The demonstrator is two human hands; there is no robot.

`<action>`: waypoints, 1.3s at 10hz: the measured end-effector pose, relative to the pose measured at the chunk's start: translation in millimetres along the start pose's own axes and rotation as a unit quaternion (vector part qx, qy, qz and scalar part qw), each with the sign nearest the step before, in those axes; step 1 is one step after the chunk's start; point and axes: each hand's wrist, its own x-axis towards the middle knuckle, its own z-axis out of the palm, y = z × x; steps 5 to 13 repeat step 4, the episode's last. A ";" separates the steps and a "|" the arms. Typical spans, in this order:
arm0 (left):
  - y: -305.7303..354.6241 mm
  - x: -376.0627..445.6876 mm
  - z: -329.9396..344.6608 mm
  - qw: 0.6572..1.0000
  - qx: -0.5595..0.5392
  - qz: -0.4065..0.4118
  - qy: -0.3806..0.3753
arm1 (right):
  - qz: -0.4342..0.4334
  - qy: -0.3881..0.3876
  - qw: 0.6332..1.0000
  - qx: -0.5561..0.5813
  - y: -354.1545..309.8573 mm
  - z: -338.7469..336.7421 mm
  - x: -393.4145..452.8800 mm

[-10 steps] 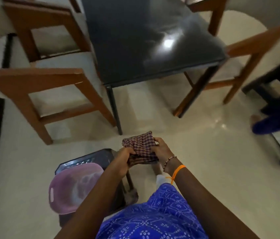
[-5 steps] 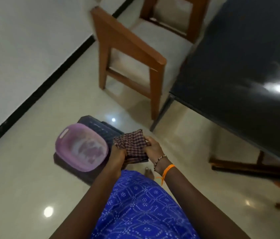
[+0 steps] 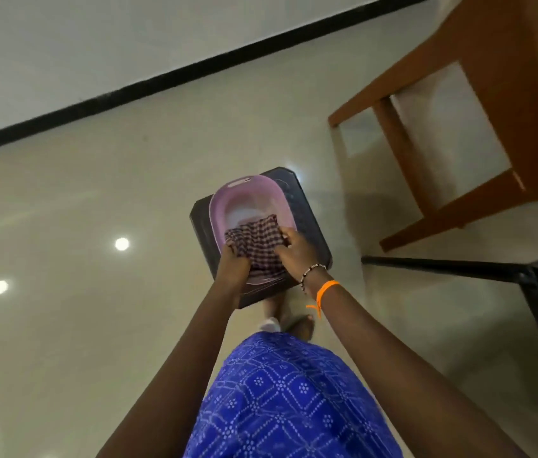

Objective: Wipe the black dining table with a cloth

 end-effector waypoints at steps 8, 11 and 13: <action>-14.7 75.7 4.7 0.986 0.158 -0.042 -0.035 | 0.045 -0.075 0.995 -0.050 9.8 18.3 68.8; -14.7 75.7 4.7 0.986 0.158 -0.042 -0.035 | 0.045 -0.075 0.995 -0.050 9.8 18.3 68.8; -14.7 75.7 4.7 0.986 0.158 -0.042 -0.035 | 0.045 -0.075 0.995 -0.050 9.8 18.3 68.8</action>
